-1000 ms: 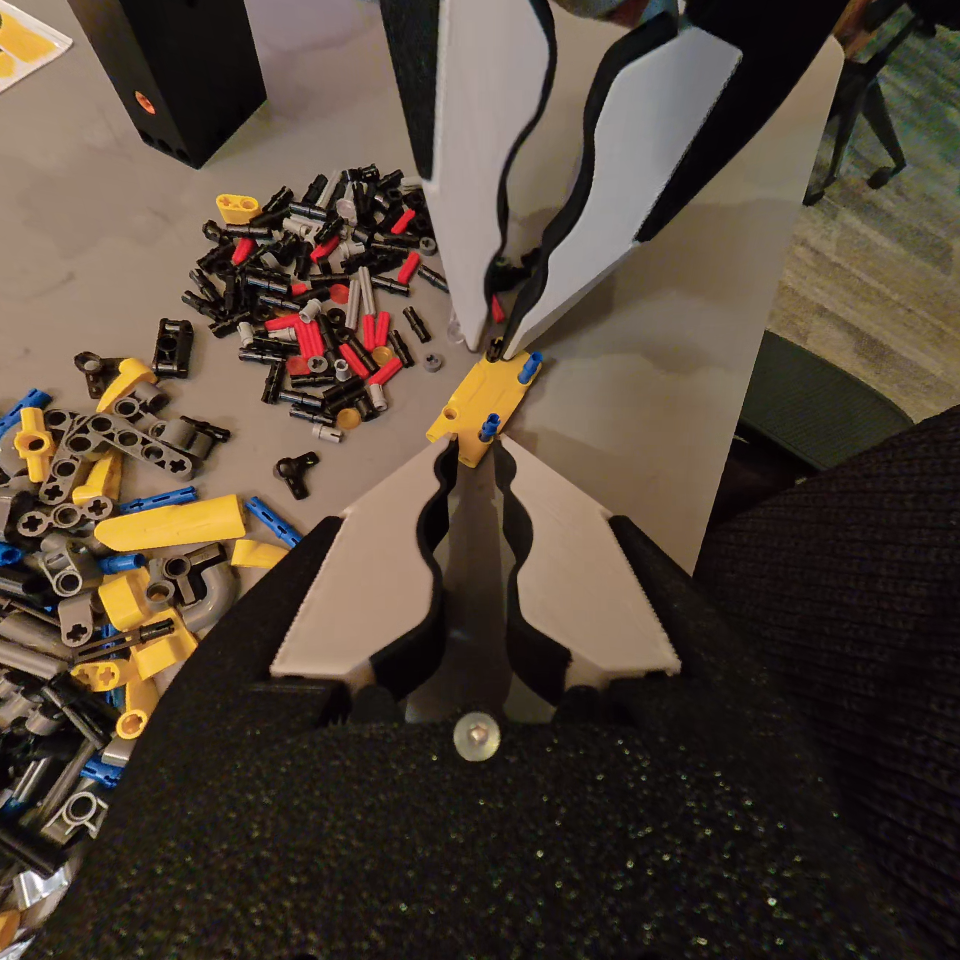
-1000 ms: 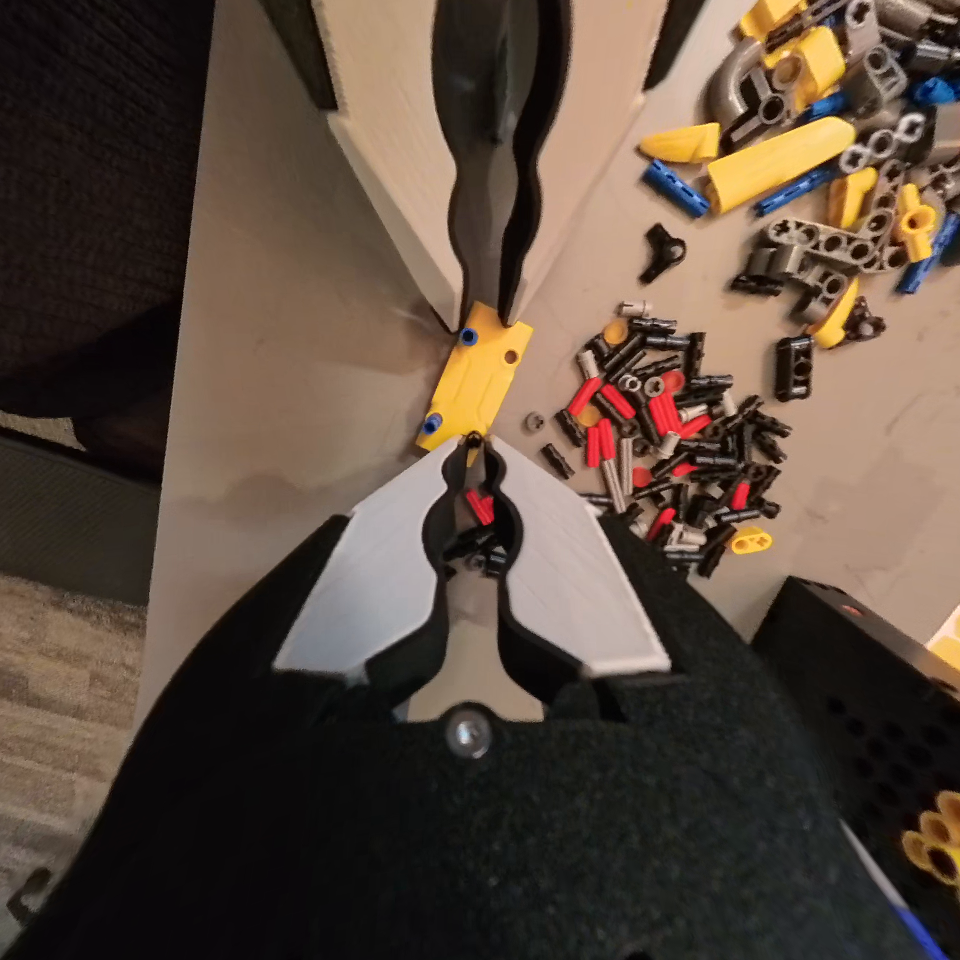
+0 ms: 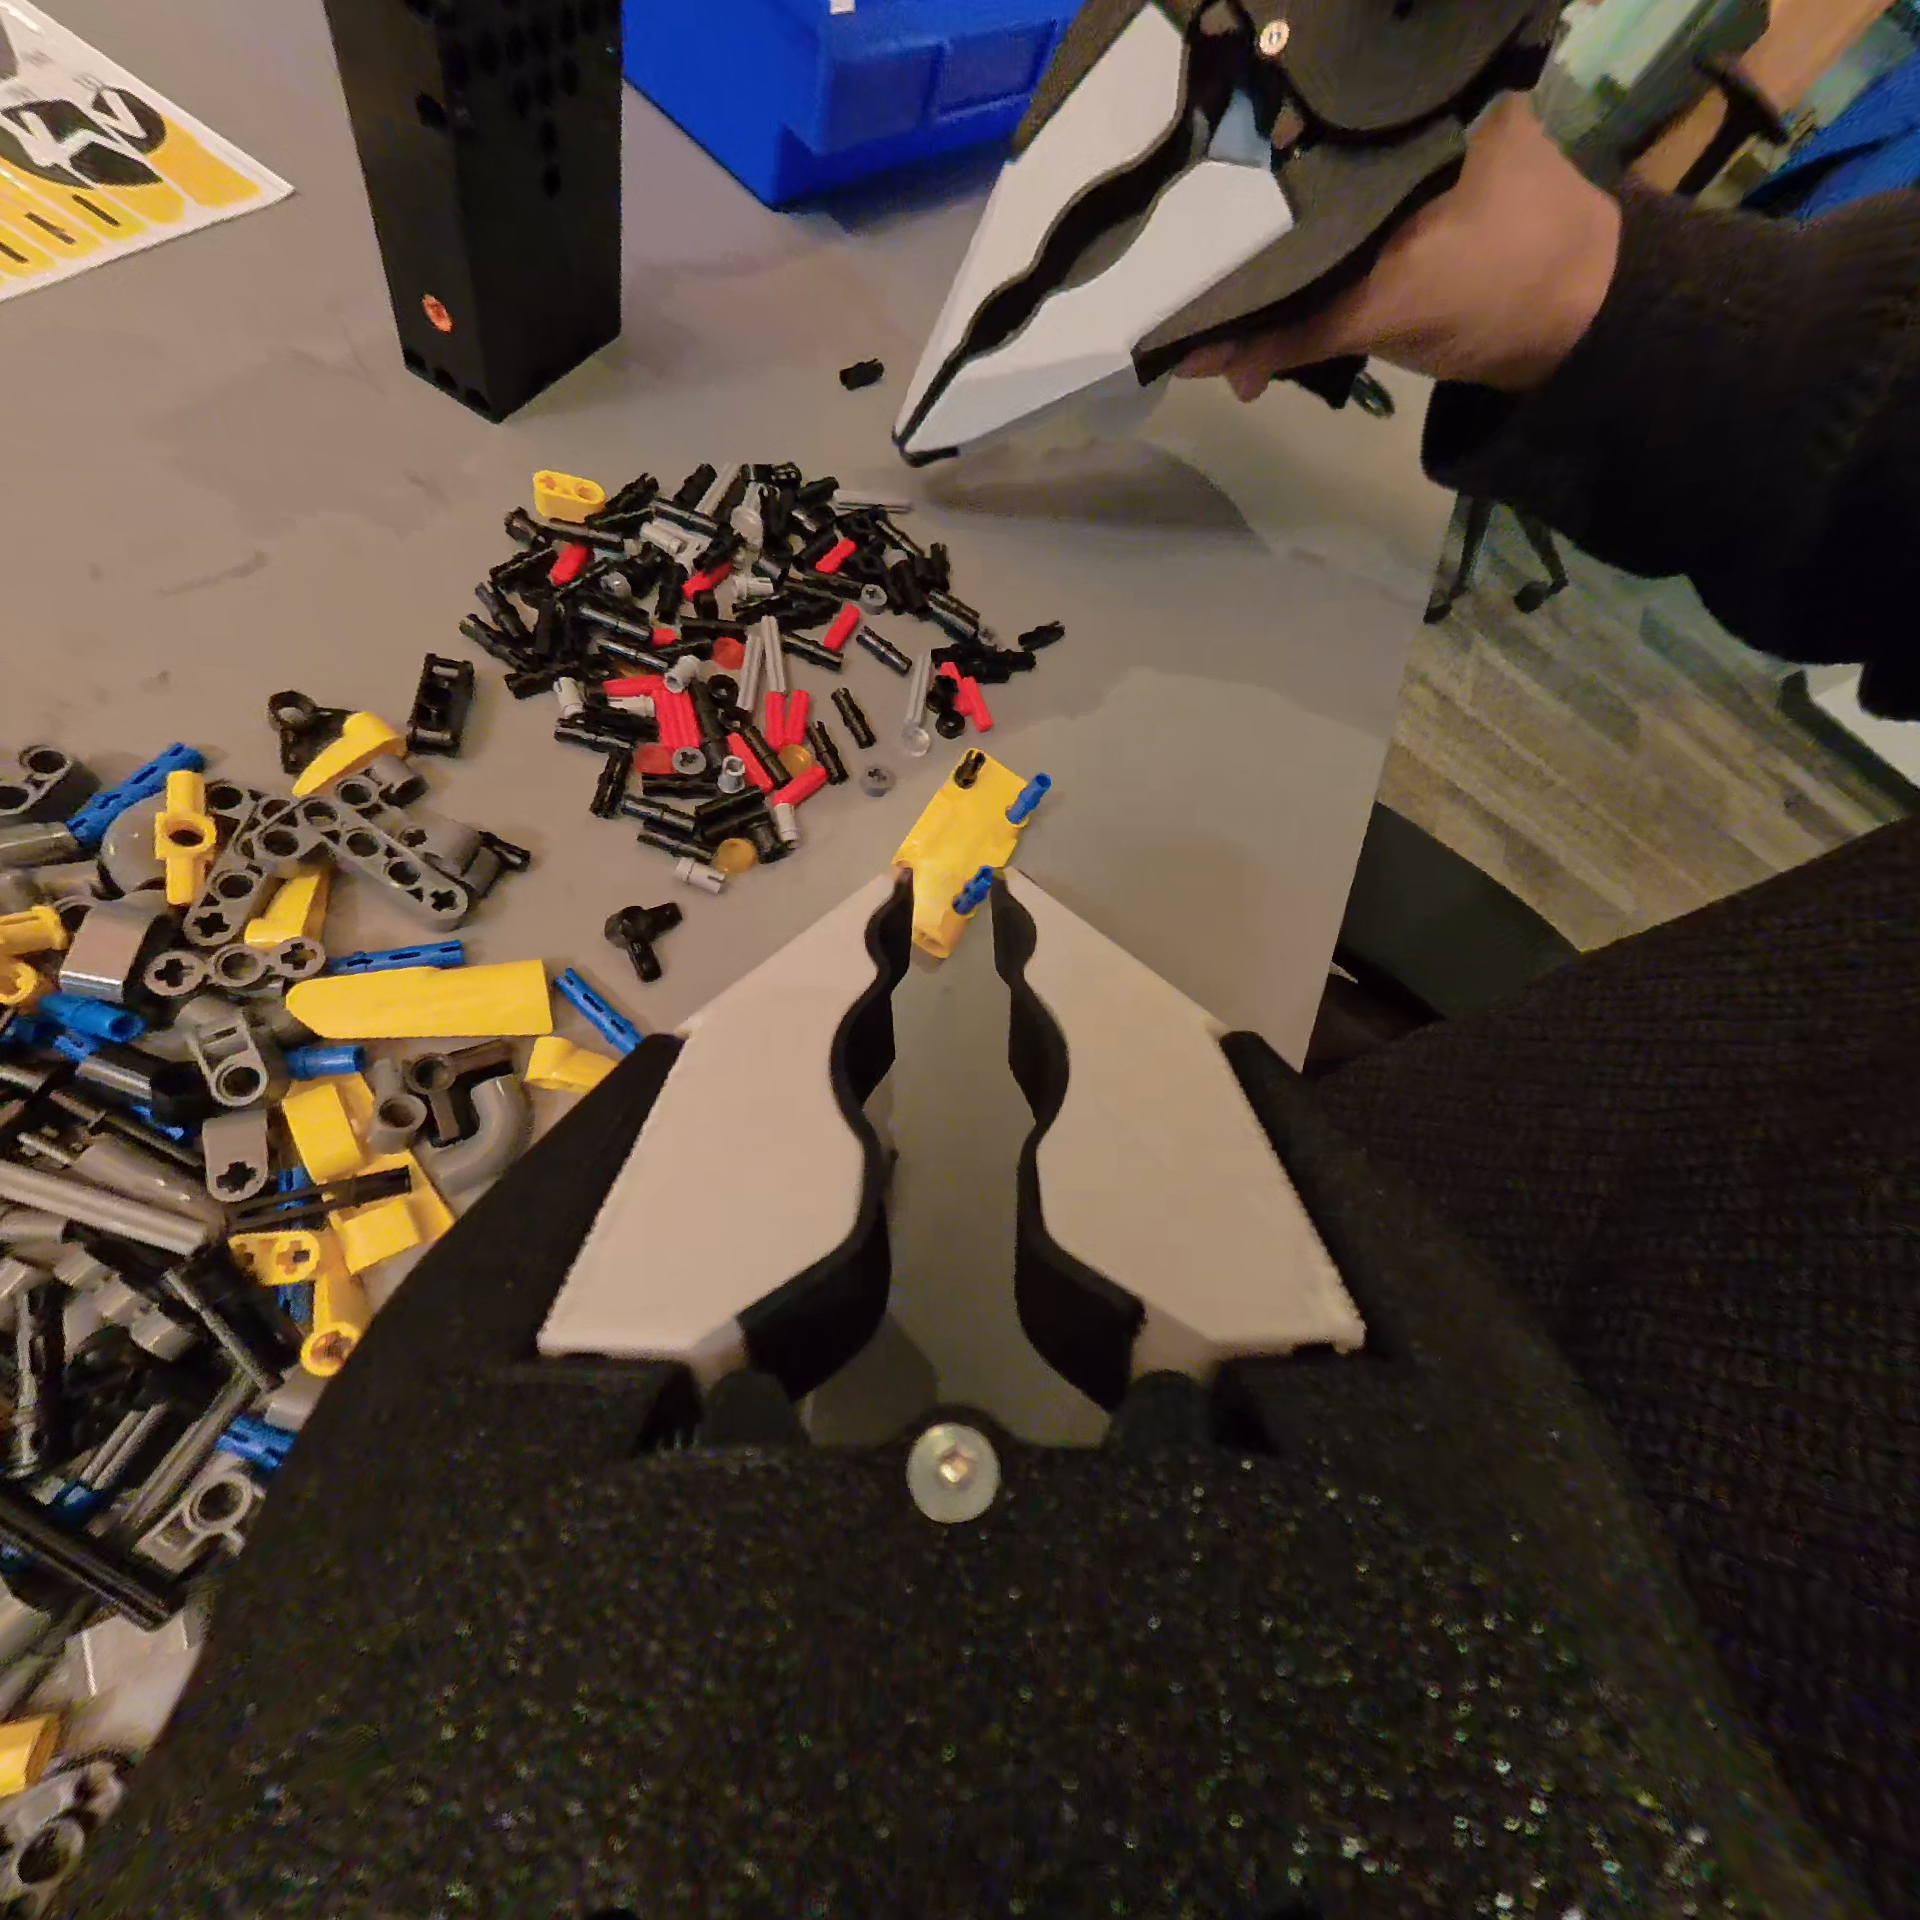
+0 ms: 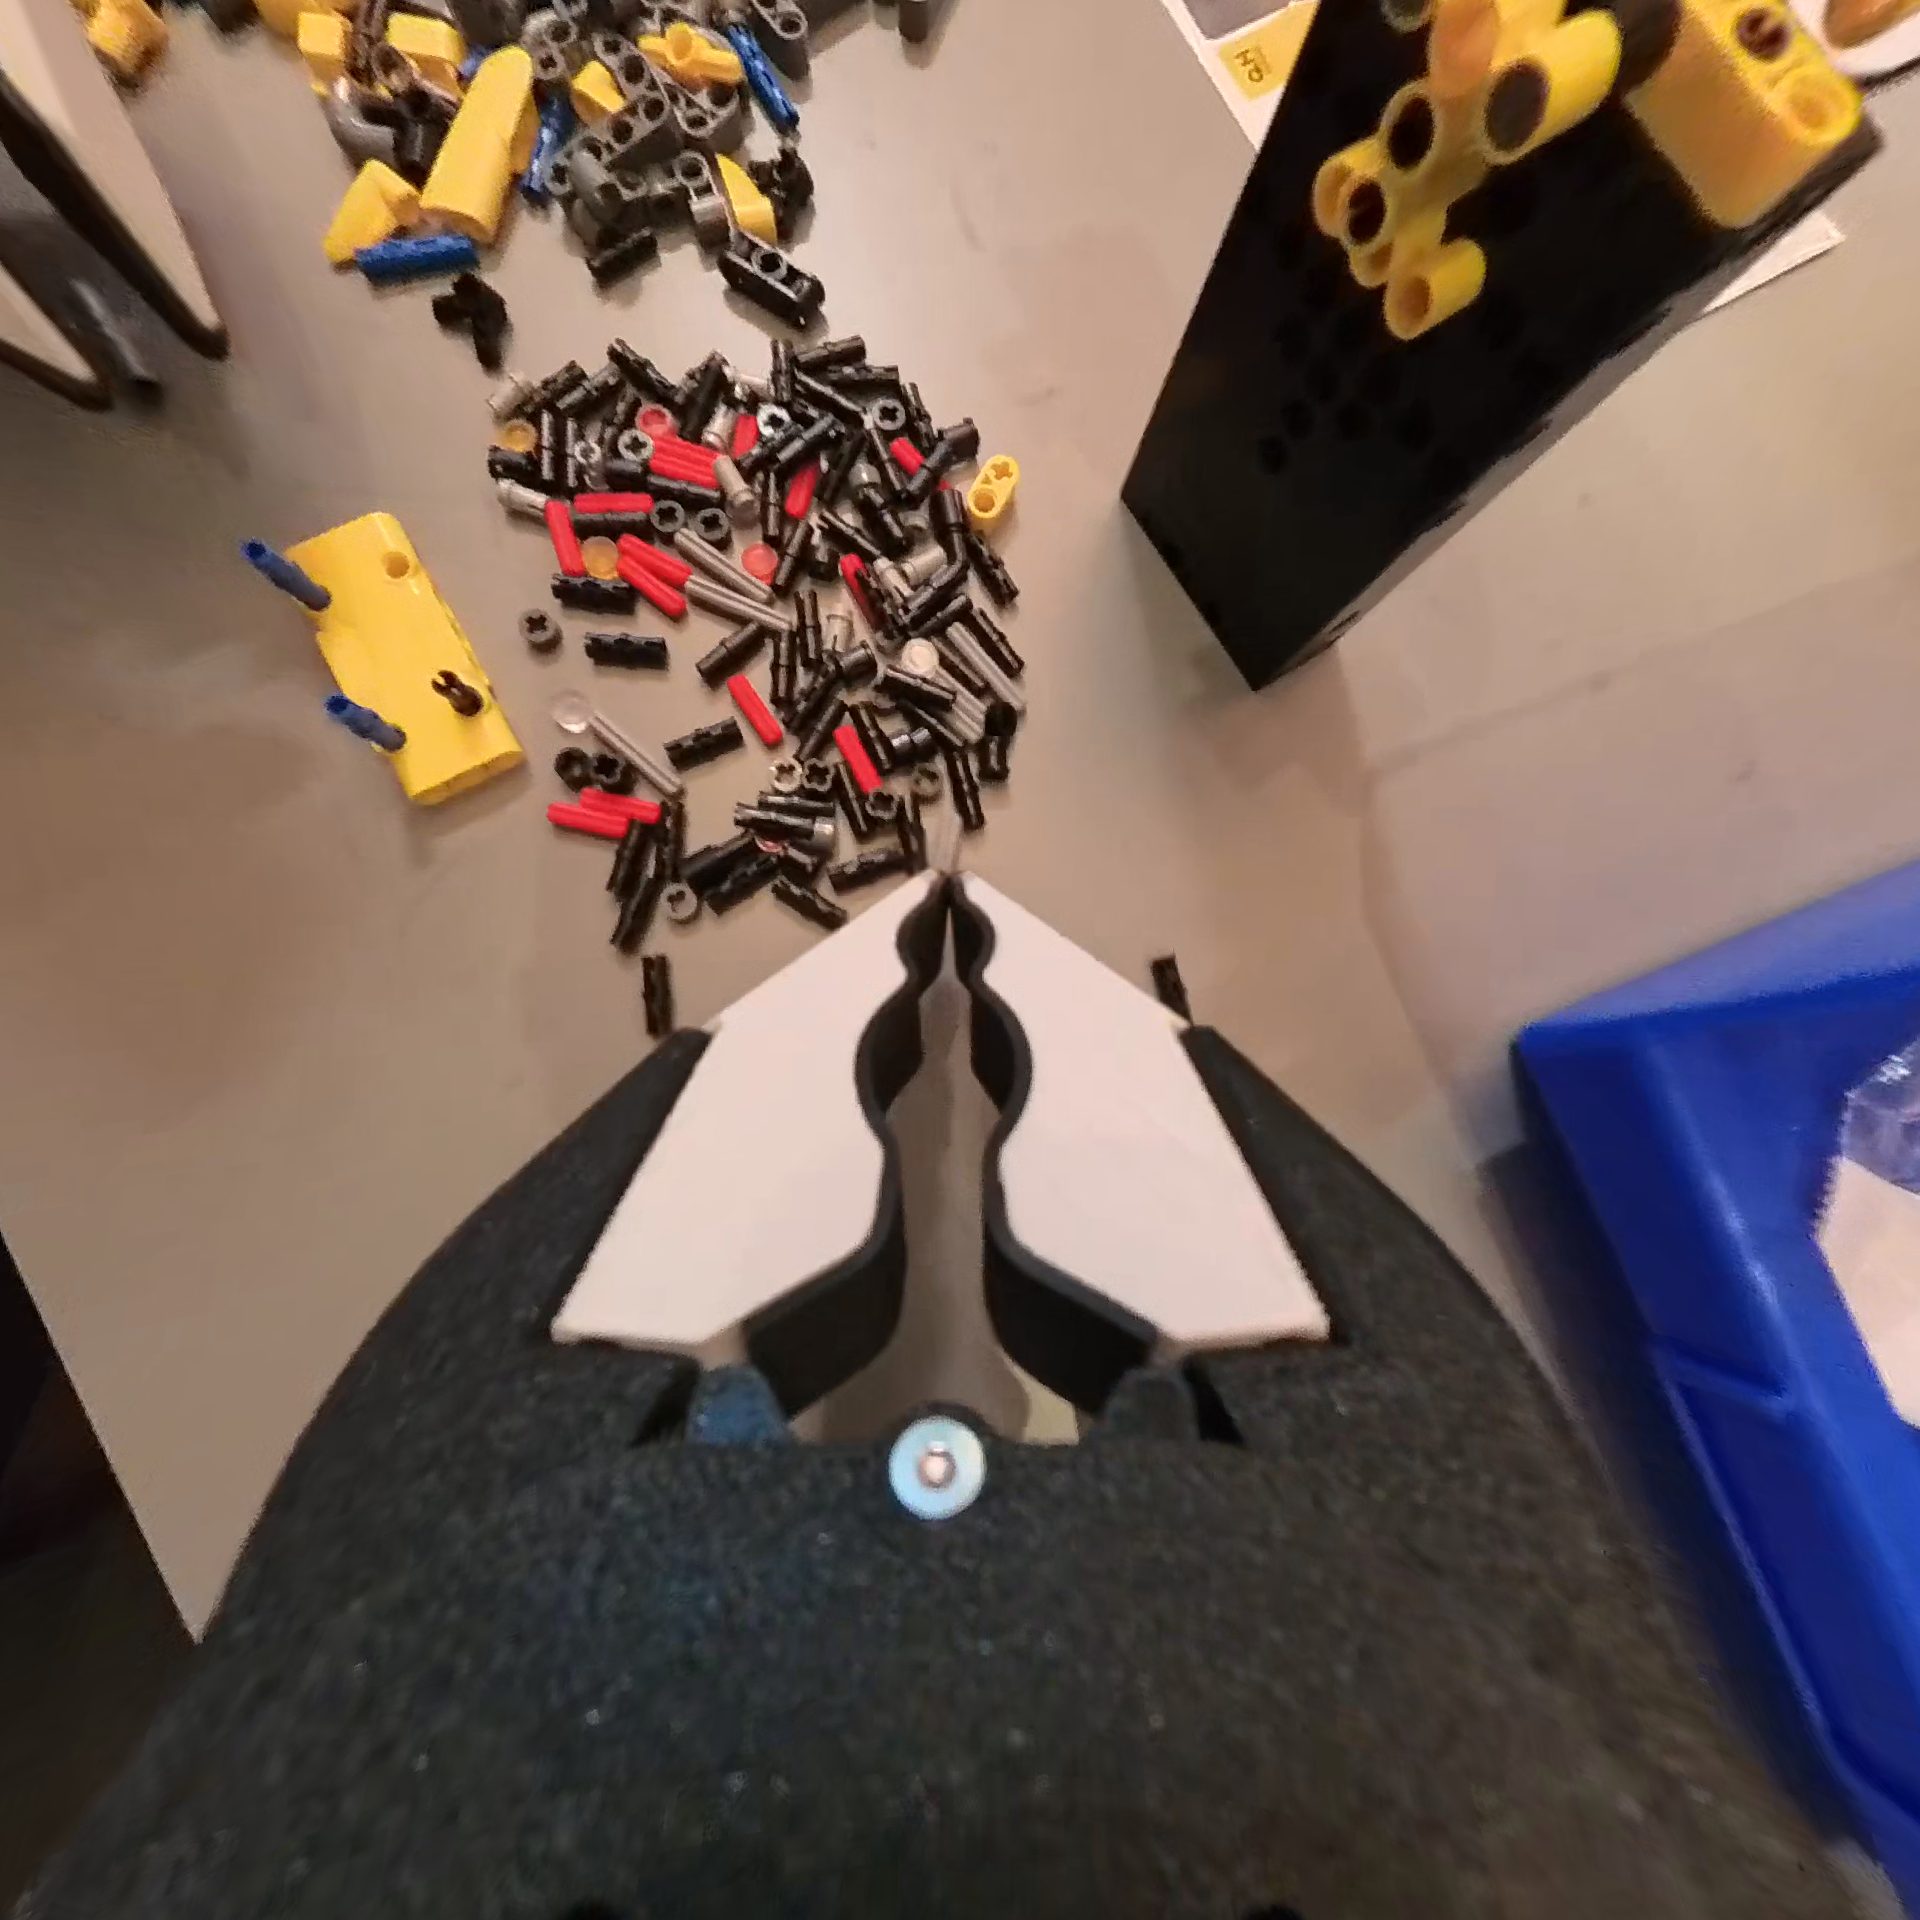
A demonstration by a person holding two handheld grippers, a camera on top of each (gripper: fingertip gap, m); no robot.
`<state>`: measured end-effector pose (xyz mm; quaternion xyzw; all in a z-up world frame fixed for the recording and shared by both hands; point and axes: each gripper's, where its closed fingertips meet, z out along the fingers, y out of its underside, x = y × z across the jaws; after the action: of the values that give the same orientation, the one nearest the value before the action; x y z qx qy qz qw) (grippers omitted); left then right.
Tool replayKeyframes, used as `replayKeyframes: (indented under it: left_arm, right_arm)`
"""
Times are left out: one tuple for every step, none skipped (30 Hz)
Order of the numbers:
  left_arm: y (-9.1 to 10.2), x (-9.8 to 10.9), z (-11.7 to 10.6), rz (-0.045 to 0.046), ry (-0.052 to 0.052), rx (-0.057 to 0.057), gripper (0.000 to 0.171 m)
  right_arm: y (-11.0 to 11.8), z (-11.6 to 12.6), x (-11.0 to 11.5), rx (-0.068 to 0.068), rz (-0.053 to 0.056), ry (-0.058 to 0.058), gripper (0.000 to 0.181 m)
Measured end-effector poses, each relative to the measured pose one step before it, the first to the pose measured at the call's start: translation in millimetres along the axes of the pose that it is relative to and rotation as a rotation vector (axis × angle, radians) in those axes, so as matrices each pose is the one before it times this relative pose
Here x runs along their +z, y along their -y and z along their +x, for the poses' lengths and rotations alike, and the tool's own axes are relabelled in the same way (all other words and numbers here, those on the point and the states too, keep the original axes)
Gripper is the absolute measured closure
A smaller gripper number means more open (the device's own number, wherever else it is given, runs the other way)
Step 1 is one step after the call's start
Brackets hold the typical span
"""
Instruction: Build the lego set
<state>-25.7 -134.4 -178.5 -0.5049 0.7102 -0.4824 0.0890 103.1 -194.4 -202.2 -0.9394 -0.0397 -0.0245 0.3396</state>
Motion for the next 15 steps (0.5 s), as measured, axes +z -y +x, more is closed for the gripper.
replayKeyframes:
  left_arm:
    - [-0.26, -0.44, -0.16, 0.00265, 0.0014, -0.006, 0.157]
    - [-0.31, -0.18, 0.07, 0.00232, 0.0006, -0.0056, 0.157]
    - [-0.28, -0.19, 0.23, 0.00197, -0.0002, -0.0047, 0.157]
    - [-0.24, 0.06, 0.44, 0.00131, -0.001, -0.0039, 0.157]
    - [-0.31, 0.17, 0.23, 0.00041, -0.0007, -0.0034, 0.157]
    - [-0.15, 0.22, -0.01, 0.00012, 0.0001, -0.0023, 0.157]
    - [-0.11, 0.33, -0.06, -0.00005, 0.0004, -0.0017, 0.157]
    - [0.02, 0.31, -0.18, -0.0006, 0.0002, -0.0016, 0.157]
    - [0.08, 0.31, -0.1, -0.00071, 0.0003, -0.0013, 0.157]
    - [0.11, 0.11, -0.11, -0.00014, 0.0005, -0.0008, 0.157]
    - [0.29, 0.05, 0.11, 0.00049, 0.0, 0.0, 0.157]
    - [0.32, 0.13, 0.31, 0.00077, -0.0009, 0.0001, 0.157]
    - [0.46, 0.2, 0.33, 0.00085, -0.0017, -0.001, 0.157]
    - [0.28, 0.44, 0.49, 0.00018, -0.0025, -0.0011, 0.157]
    - [0.27, 0.49, 0.85, 0.00001, -0.0033, -0.0001, 0.157]
  right_arm:
    - [2.35, -2.22, 1.85, 0.0046, 0.0158, 0.0149, 0.181]
    - [1.43, -1.82, 1.68, 0.0029, 0.0093, 0.0137, 0.181]
    - [0.46, -1.05, 1.98, 0.0013, 0.0031, 0.0092, 0.181]
    - [-0.25, -0.62, 1.95, -0.0015, -0.0005, 0.0068, 0.181]
    - [-0.52, -0.1, 1.92, -0.0033, -0.0021, 0.0026, 0.18]
    - [-0.47, 0.9, 1.67, -0.004, -0.0016, -0.0035, 0.18]
    - [-0.1, 0.58, 1.39, -0.0039, -0.0004, -0.002, 0.178]
    - [0.06, -0.23, 1.12, -0.0025, -0.0001, 0.0032, 0.177]
    - [0.29, -0.58, 0.91, -0.0014, 0.0001, 0.0045, 0.177]
    - [0.23, -0.92, 0.98, -0.0016, -0.0001, 0.0049, 0.176]
    - [-0.15, -0.49, 1.01, -0.0018, -0.0018, 0.0026, 0.176]
    - [0.12, 0.05, 0.63, -0.0017, -0.0002, -0.0014, 0.176]
    - [0.53, 0.15, 0.35, -0.0015, 0.0021, -0.0008, 0.176]
    - [0.21, 0.09, 0.25, -0.0011, -0.0011, 0.001, 0.176]
    - [0.1, 0.02, 0.3, -0.0009, -0.0014, 0.0021, 0.175]
